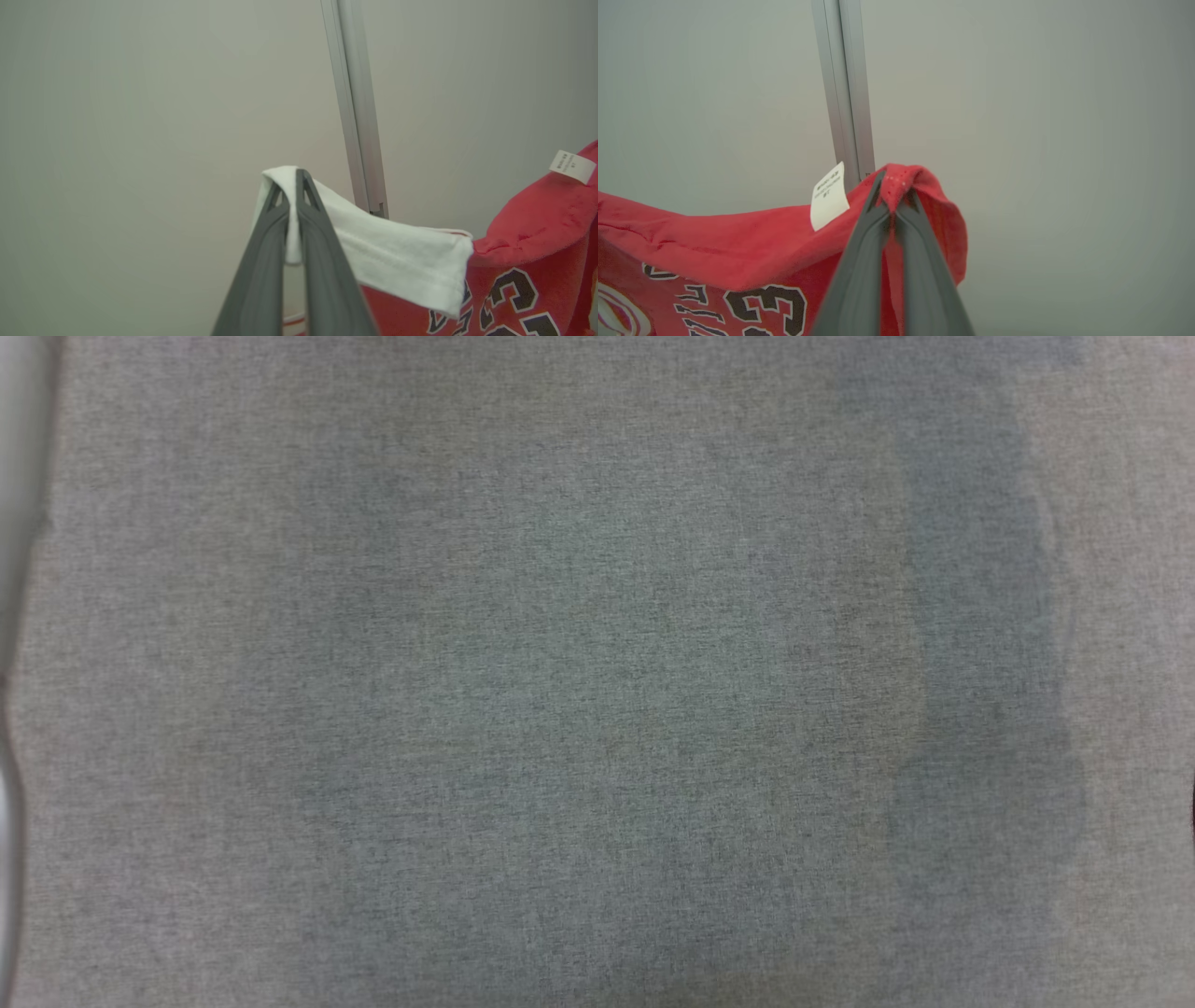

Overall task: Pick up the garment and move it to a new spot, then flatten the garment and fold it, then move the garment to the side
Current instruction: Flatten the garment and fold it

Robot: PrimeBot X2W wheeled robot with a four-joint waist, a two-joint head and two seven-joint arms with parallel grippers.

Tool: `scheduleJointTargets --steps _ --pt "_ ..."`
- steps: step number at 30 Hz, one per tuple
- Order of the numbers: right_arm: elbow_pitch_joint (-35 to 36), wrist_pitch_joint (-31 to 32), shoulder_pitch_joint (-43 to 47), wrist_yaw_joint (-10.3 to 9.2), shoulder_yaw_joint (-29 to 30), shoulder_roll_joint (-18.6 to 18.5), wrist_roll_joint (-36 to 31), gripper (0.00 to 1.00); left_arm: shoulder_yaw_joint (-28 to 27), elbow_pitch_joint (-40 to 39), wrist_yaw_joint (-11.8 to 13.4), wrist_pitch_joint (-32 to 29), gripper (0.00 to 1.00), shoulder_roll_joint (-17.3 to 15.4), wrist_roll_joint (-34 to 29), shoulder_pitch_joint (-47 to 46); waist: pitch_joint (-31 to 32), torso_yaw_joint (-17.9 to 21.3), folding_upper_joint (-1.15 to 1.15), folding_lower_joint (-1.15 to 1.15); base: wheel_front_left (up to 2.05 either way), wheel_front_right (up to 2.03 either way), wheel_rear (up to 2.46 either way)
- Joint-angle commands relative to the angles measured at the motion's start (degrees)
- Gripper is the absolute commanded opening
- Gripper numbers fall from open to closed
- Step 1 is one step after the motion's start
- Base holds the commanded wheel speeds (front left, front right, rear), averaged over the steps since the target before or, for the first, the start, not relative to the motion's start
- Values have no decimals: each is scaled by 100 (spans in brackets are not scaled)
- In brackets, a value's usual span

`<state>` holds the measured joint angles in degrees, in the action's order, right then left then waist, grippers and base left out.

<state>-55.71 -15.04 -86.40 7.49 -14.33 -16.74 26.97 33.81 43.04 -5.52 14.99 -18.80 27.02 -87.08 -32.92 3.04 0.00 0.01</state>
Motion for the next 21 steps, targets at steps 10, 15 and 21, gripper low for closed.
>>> scheduleJointTargets --steps 10,15,21 --pt "1515 -19 2460 1 -189 -193 329 0 -689 -2154 687 25 0 -189 -109 3016 387 -113 0 -1 0 0 0" --pt "2155 -19 3640 1 -481 -265 375 0 -962 -2980 924 25 0 -154 -128 4440 690 -146 0 -1 0 0 0" --pt "2557 -19 4866 1 -485 -301 567 0 -1189 -3518 1123 26 0 -111 -216 5993 1130 -125 0 -1 0 0 0"
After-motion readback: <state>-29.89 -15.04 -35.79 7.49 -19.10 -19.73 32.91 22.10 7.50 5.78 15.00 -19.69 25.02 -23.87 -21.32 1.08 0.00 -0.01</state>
